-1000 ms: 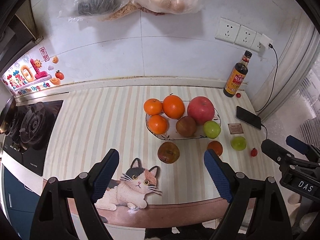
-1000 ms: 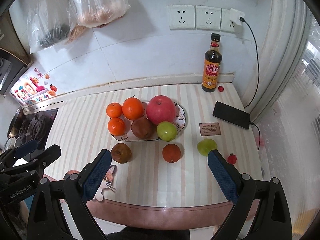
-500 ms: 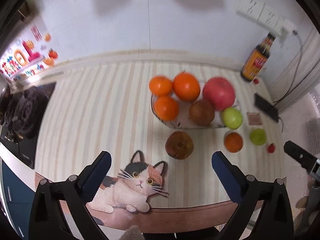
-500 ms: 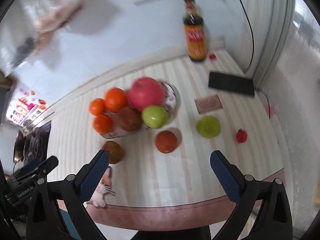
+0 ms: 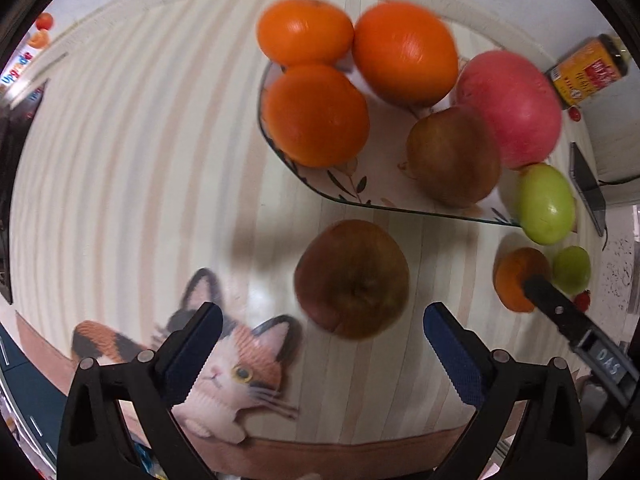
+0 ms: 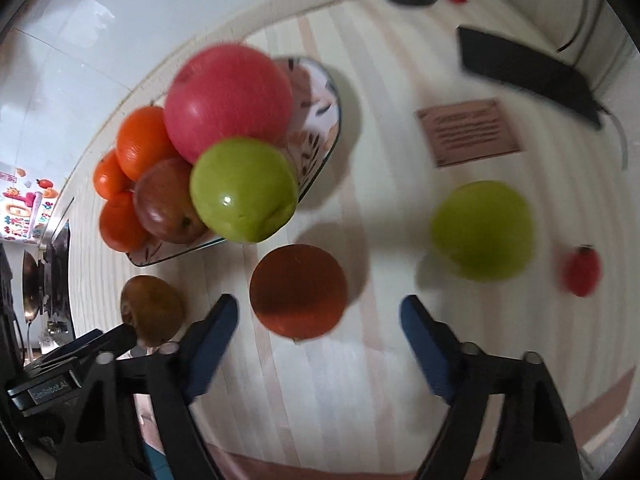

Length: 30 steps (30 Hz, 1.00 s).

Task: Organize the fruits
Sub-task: 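Grasp the brownish apple with the left tool while the right tool grasps the dark orange, then carry the brownish apple with the left tool while the right tool carries the orange to the plate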

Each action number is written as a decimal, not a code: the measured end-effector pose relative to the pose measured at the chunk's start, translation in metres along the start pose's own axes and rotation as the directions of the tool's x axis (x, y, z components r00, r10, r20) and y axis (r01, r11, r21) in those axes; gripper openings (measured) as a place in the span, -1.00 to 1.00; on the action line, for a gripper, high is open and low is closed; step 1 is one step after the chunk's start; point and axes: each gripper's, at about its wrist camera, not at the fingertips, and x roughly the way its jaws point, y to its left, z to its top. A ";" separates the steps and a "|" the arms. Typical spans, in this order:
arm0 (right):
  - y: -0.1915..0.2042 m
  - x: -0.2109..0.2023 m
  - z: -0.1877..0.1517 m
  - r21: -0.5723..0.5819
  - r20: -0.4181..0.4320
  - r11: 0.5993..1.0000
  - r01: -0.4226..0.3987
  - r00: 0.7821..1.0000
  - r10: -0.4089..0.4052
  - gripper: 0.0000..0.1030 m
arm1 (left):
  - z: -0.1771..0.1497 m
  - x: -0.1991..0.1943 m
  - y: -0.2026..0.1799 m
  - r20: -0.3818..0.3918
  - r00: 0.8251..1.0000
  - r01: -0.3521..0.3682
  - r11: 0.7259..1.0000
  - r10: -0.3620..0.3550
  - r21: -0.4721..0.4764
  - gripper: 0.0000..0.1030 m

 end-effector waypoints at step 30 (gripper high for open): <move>0.026 0.027 -0.055 -0.135 -0.188 0.983 -0.123 0.977 0.096 0.17 | -0.083 0.024 -0.007 -0.066 0.996 0.063 0.997 -0.060 0.049 0.24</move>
